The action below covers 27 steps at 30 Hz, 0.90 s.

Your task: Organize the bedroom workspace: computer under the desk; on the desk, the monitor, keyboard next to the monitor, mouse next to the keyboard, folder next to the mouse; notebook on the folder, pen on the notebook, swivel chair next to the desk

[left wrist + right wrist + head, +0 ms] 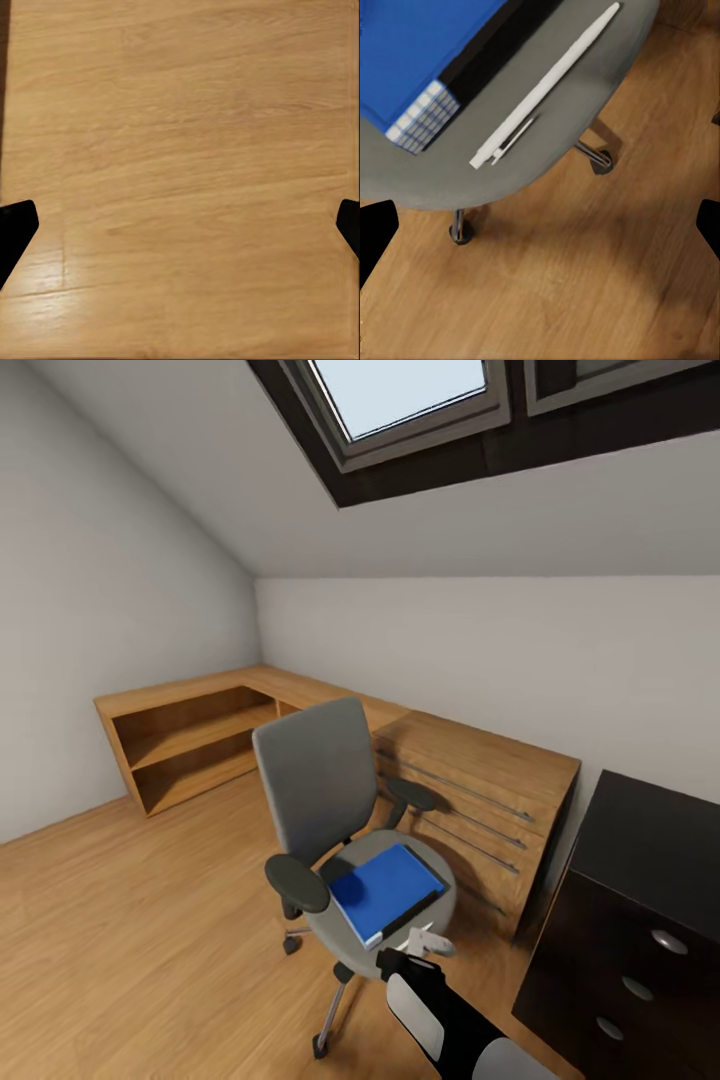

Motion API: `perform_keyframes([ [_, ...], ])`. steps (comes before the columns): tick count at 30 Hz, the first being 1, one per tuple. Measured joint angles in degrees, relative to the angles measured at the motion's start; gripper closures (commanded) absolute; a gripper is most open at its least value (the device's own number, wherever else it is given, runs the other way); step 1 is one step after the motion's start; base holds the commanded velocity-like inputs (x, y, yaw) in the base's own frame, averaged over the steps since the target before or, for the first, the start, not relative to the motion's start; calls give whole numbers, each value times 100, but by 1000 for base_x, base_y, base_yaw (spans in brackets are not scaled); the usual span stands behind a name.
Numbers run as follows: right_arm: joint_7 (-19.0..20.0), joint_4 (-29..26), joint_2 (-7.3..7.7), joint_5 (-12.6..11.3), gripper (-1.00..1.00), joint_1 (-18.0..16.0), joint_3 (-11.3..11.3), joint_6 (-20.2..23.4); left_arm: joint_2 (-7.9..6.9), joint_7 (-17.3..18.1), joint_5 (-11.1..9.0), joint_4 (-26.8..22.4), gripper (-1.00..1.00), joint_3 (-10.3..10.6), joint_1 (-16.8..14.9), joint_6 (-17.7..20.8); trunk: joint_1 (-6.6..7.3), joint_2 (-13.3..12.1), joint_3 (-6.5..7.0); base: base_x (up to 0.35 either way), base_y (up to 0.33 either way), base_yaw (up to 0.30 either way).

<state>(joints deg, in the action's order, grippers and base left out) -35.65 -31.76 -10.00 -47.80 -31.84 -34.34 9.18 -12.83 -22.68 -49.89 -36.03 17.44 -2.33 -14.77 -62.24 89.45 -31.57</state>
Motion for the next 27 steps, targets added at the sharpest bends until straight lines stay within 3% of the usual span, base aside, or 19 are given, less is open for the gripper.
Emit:
perform_keyframes([
  [1,3,-30,0,1,-100,0,1,-13,-5,-4,4,-219,-100,0,0,168,-22,40,-18,0,0,0],
  [2,5,-84,0,3,-100,0,2,-29,-26,-16,10,-807,-100,-7,-1,705,-44,80,-35,0,0,0],
  [3,5,-135,0,4,-100,1,2,-43,-186,-51,-59,-1735,-100,-44,0,1826,-66,120,-54,0,0,0],
  [4,2,-184,0,3,-100,-1,1,-57,-420,-84,-116,-2920,-100,-389,-9,2857,-88,160,-71,0,0,0],
  [5,2,-201,0,2,-100,-1,1,-67,-498,-89,-192,-3390,-100,-679,-3,3252,-110,201,-89,0,0,0],
  [6,3,-207,0,1,-100,1,1,-80,-516,-90,-239,-3569,-100,-853,-2,3446,-132,241,-107,0,0,0],
  [8,2,-220,0,0,-100,1,-3,-159,-556,-95,-436,-4203,-100,-1485,-2,4239,-175,321,-143,0,0,0],
  [10,0,-226,0,4,-100,0,-5,-222,-569,-113,-729,-4761,-100,-1990,-3,4817,-219,401,-179,0,0,0],
  [12,-1,-228,0,6,-100,4,-2,-256,-531,-128,-903,-5017,-100,-2264,-2,5063,-264,481,-215,0,0,0],
  [15,-1,-229,0,6,-100,4,1,-309,-392,-202,-941,-5053,-100,-2368,-1,5159,-330,602,-269,0,0,0],
  [16,-2,-229,0,20,-100,5,1,-375,-285,-322,-888,-5037,-100,-2409,-1,5186,-352,642,-287,0,0,0],
  [21,-15,-235,0,85,-100,1,2,-542,-92,-849,-649,-5021,-100,-2431,-1,5126,-461,842,-377,0,0,0],
  [24,-18,-237,0,124,-100,1,3,-631,27,-917,-599,-4962,-100,-2434,-1,5037,-527,963,-431,0,0,0],
  [27,-34,-238,0,174,-100,2,6,-783,90,-925,-293,-4219,-100,-2420,-1,4981,-593,1083,-485,0,0,0],
])
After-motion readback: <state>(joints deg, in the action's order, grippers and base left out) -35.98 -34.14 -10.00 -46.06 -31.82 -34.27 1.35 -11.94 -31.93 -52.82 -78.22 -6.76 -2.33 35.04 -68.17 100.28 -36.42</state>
